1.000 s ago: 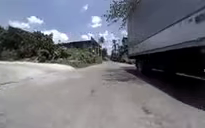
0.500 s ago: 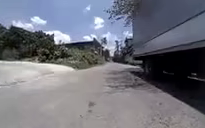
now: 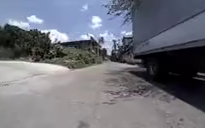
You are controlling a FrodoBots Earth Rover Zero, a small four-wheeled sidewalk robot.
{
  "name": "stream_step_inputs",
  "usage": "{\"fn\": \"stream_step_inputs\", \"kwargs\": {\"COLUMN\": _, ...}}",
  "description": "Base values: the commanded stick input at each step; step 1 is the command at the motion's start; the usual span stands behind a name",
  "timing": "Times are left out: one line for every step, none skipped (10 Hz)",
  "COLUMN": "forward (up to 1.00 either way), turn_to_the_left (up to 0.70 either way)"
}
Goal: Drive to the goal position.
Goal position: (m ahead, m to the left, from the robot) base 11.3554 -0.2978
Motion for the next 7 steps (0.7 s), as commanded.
{"fn": "stream_step_inputs", "kwargs": {"forward": 1.00, "turn_to_the_left": 0.08}}
{"fn": "stream_step_inputs", "kwargs": {"forward": 1.00, "turn_to_the_left": 0.08}}
{"fn": "stream_step_inputs", "kwargs": {"forward": 1.00, "turn_to_the_left": 0.08}}
{"fn": "stream_step_inputs", "kwargs": {"forward": 1.00, "turn_to_the_left": 0.08}}
{"fn": "stream_step_inputs", "kwargs": {"forward": 1.00, "turn_to_the_left": 0.08}}
{"fn": "stream_step_inputs", "kwargs": {"forward": 1.00, "turn_to_the_left": 0.08}}
{"fn": "stream_step_inputs", "kwargs": {"forward": 1.00, "turn_to_the_left": 0.08}}
